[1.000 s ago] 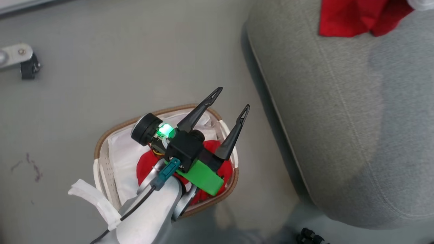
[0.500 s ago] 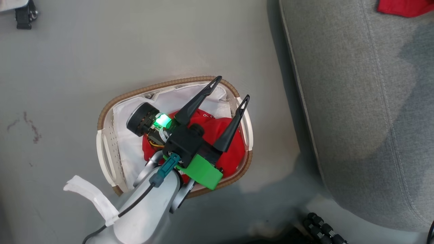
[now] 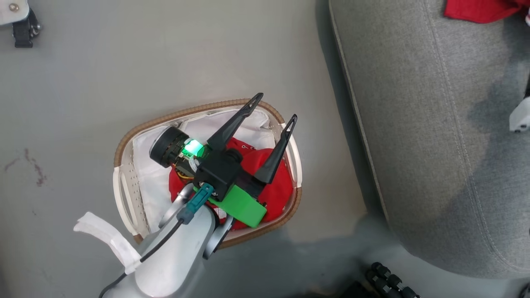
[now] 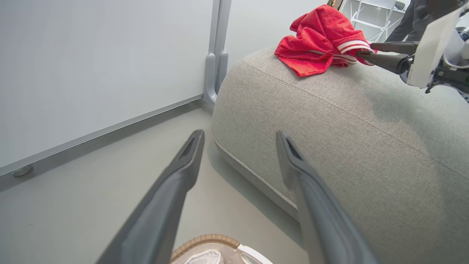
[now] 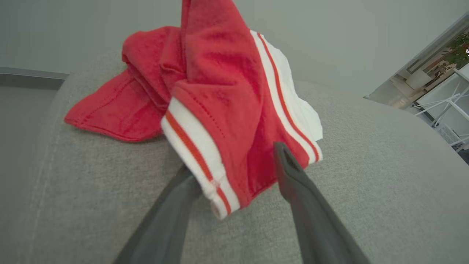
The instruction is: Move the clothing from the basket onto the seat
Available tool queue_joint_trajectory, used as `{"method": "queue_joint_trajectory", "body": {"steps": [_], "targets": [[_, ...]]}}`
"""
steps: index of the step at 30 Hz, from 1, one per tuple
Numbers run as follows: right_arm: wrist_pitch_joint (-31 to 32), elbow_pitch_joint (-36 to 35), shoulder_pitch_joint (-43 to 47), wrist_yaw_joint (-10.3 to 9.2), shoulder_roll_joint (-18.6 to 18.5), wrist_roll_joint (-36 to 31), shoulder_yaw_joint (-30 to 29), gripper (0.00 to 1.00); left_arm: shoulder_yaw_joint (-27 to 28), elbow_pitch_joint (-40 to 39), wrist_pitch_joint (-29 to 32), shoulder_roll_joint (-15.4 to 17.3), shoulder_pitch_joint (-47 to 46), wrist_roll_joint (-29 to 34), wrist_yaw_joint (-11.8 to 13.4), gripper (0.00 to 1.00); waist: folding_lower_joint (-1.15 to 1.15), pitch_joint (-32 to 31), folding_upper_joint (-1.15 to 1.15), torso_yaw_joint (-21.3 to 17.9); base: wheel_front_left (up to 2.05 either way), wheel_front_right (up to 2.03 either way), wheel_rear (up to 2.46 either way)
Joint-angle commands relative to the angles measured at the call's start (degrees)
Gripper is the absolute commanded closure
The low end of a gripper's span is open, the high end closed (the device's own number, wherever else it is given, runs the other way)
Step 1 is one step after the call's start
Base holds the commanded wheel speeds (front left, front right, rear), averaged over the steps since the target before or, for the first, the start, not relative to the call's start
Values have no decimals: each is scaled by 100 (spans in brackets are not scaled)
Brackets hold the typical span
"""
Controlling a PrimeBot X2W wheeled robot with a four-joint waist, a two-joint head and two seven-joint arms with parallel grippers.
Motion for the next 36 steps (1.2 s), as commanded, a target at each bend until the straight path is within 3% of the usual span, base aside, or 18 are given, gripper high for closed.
{"method": "queue_joint_trajectory", "body": {"steps": [1, 10, 17, 23, 36], "targets": [[-12, -86, 145, -8, -8, 87, 1, 0, 34, 16, -5, 49, 62, -44, -13, 0, -1, -114, 0, -12, 0, 0, 0], [-12, -620, 1131, -8, 194, 229, 162, 0, 344, 23, -5, -66, 372, -202, -14, 0, -1, -728, 0, 66, 0, 0, 0], [-12, -783, 1137, -8, 48, 182, 338, 0, 716, 67, -5, -197, 701, -314, -14, 0, -1, -1406, 0, 272, 0, 0, 0], [-12, -582, 977, -8, 3, 277, 757, 0, 1392, 118, -5, -334, 1088, -507, -11, 0, -1, -2052, 0, 524, 0, 0, 0], [-12, -252, 1080, -8, 807, 660, 1742, 0, 2958, 215, -5, -418, 2104, -451, -12, 0, -1, -2938, 0, 1022, 0, 0, 0]]}}
